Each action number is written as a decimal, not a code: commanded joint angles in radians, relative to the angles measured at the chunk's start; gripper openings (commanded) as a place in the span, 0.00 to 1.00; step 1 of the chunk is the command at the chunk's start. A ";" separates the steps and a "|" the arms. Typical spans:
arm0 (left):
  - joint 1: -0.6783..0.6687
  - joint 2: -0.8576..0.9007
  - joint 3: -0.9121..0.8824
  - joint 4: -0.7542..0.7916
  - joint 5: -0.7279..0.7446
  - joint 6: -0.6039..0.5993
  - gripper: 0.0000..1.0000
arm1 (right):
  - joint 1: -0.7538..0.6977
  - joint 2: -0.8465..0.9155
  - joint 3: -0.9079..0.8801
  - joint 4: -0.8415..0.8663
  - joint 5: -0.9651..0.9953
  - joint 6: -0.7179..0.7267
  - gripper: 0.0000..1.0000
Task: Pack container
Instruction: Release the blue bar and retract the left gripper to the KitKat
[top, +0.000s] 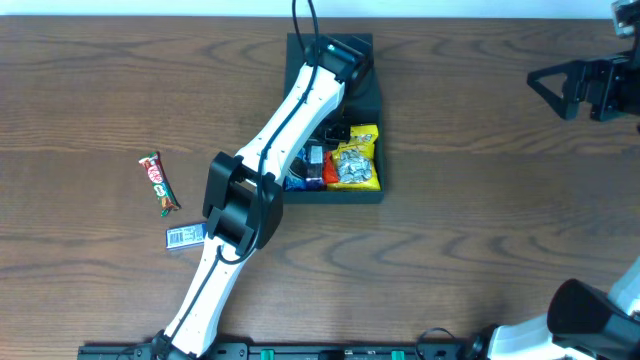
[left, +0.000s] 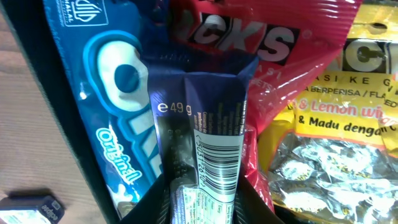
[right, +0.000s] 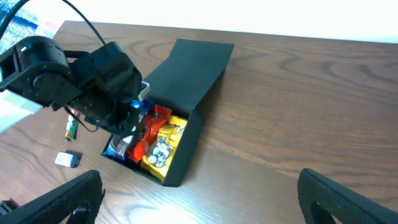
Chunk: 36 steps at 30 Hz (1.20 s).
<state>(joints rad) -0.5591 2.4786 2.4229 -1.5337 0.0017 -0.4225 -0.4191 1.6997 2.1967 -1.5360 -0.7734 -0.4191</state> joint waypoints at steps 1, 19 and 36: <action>0.003 -0.001 -0.001 -0.005 0.017 -0.012 0.24 | 0.008 0.002 -0.002 -0.002 -0.017 0.015 0.99; 0.069 -0.118 0.157 -0.094 -0.092 -0.065 0.38 | 0.008 0.002 -0.002 0.000 -0.016 0.015 0.99; 0.496 -0.469 -0.203 -0.132 -0.192 -0.099 0.09 | 0.008 0.002 -0.002 0.014 -0.016 0.014 0.99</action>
<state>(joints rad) -0.1181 2.0838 2.3402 -1.6108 -0.1711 -0.5056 -0.4194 1.6997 2.1967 -1.5284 -0.7731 -0.4152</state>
